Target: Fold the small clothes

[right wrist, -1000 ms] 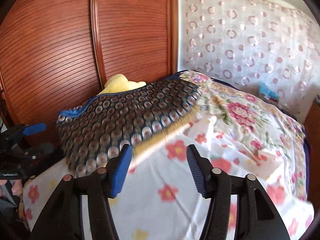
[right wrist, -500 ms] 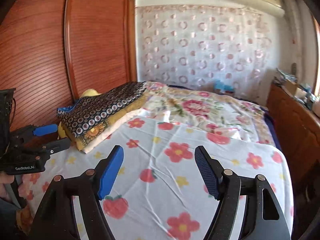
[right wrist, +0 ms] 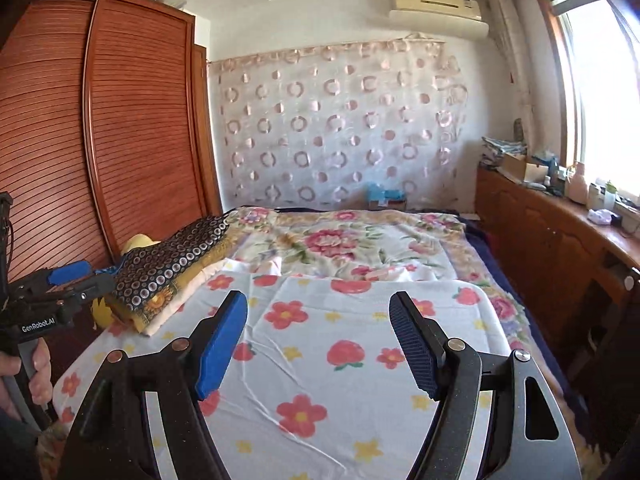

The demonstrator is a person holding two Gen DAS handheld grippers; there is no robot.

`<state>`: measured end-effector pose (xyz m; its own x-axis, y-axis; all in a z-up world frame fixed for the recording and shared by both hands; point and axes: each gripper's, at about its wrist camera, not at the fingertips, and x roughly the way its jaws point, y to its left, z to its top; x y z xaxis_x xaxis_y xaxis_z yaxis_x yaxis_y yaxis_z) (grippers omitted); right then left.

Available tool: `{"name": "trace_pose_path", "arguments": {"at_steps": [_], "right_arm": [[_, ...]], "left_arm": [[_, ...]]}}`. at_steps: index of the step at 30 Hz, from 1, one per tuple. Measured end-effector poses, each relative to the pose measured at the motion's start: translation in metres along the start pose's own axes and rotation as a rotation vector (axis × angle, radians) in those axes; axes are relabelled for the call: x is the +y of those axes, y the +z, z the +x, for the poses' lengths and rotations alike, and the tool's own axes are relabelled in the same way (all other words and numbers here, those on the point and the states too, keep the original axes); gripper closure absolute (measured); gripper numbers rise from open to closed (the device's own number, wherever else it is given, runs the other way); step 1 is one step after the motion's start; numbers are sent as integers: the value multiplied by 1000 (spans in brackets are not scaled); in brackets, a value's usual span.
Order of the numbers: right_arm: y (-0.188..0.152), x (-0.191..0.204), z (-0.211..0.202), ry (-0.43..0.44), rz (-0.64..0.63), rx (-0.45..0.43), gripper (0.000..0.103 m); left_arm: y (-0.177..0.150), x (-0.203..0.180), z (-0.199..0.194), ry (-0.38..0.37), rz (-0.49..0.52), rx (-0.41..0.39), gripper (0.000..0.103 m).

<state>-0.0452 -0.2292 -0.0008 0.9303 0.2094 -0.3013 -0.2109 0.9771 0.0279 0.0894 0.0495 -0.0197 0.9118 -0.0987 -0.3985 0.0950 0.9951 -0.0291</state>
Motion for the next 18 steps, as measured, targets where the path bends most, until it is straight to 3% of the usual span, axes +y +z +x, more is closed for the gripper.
{"name": "trace_pose_path", "arguments": {"at_steps": [18], "right_arm": [[-3, -8, 21, 5, 17, 3, 28]], "left_arm": [[4, 0, -6, 22, 15, -17, 22]]}}
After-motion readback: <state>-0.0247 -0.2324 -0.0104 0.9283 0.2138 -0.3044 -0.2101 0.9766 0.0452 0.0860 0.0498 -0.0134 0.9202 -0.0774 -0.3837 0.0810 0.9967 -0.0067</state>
